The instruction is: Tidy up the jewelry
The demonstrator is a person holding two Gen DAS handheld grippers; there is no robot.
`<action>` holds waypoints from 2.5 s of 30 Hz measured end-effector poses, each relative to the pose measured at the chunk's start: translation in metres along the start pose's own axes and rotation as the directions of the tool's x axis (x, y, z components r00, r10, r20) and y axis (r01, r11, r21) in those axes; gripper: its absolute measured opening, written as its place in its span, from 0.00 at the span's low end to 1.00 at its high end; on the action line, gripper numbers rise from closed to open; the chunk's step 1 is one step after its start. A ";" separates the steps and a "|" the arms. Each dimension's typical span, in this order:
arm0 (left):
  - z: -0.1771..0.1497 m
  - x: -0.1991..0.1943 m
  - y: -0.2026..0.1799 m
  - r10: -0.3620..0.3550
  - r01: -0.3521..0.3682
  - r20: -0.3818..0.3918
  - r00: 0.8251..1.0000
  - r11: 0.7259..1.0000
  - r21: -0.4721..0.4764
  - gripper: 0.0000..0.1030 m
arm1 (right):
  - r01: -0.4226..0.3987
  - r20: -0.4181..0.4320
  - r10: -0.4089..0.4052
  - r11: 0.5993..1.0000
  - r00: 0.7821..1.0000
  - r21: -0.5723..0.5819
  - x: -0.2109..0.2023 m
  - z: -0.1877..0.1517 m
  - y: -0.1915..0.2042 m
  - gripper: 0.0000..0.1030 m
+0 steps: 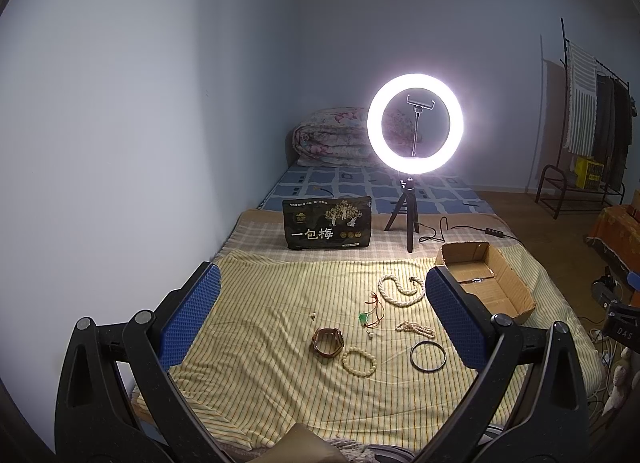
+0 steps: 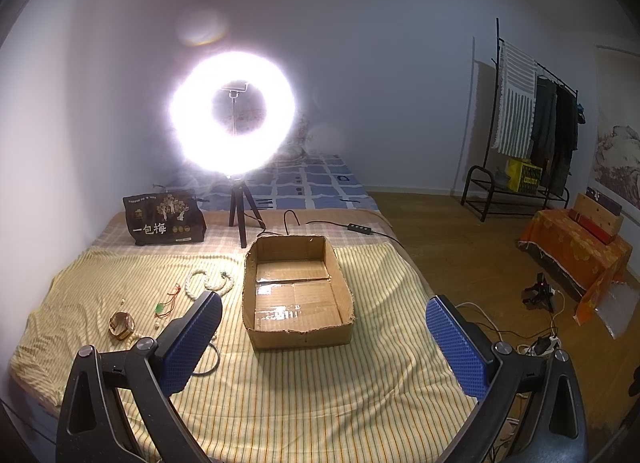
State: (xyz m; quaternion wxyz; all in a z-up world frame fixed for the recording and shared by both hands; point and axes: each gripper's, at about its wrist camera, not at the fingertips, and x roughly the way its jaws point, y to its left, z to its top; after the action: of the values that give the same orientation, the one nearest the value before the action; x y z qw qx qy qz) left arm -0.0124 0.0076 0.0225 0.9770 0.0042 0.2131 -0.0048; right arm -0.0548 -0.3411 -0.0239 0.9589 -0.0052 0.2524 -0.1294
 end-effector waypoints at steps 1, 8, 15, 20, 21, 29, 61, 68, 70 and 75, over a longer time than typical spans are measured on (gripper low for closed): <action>0.001 0.000 0.000 0.000 0.000 -0.001 1.000 1.000 0.000 1.00 | -0.001 -0.001 0.001 1.000 1.000 -0.001 0.000 0.000 0.000 1.00; 0.006 0.001 -0.003 0.002 -0.002 -0.008 1.000 1.000 0.000 1.00 | -0.003 -0.007 0.003 1.000 1.000 -0.011 0.003 -0.002 0.002 1.00; 0.003 0.013 -0.001 0.012 -0.012 -0.030 0.999 1.000 0.000 1.00 | -0.008 -0.021 0.007 0.999 1.000 -0.031 0.011 -0.003 0.007 1.00; -0.005 0.030 0.010 0.032 -0.033 -0.066 0.997 0.999 -0.010 1.00 | -0.018 -0.040 0.014 0.996 0.999 -0.084 0.023 -0.006 0.016 1.00; -0.006 0.033 0.012 0.038 -0.039 -0.072 0.997 0.999 -0.007 1.00 | -0.021 -0.047 0.017 0.995 0.999 -0.093 0.026 -0.007 0.018 1.00; -0.025 0.070 0.036 0.059 -0.061 -0.162 0.985 0.998 -0.011 1.00 | -0.126 -0.105 0.104 0.964 0.989 -0.234 0.058 -0.020 0.048 1.00; -0.147 0.292 0.071 -0.295 0.070 -0.618 0.728 0.930 -0.362 0.39 | -0.447 -0.668 0.318 0.894 0.673 -0.025 0.233 -0.105 0.127 0.34; -0.157 0.314 0.069 -0.321 0.074 -0.635 0.703 0.921 -0.383 0.35 | -0.428 -0.678 0.339 0.903 0.652 0.039 0.247 -0.109 0.127 0.29; -0.159 0.318 0.068 -0.327 0.072 -0.641 0.694 0.918 -0.391 0.34 | -0.420 -0.681 0.342 0.906 0.647 0.055 0.253 -0.111 0.129 0.28; -0.165 0.327 0.066 -0.327 0.071 -0.652 0.684 0.919 -0.387 0.29 | -0.401 -0.682 0.337 0.913 0.649 0.070 0.261 -0.109 0.132 0.24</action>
State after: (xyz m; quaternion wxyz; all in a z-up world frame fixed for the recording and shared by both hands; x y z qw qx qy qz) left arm 0.2168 0.0724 -0.2632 0.8004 -0.1819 0.5664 -0.0746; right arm 0.1437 -0.2727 -0.2551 0.8034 0.0522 0.5868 0.0870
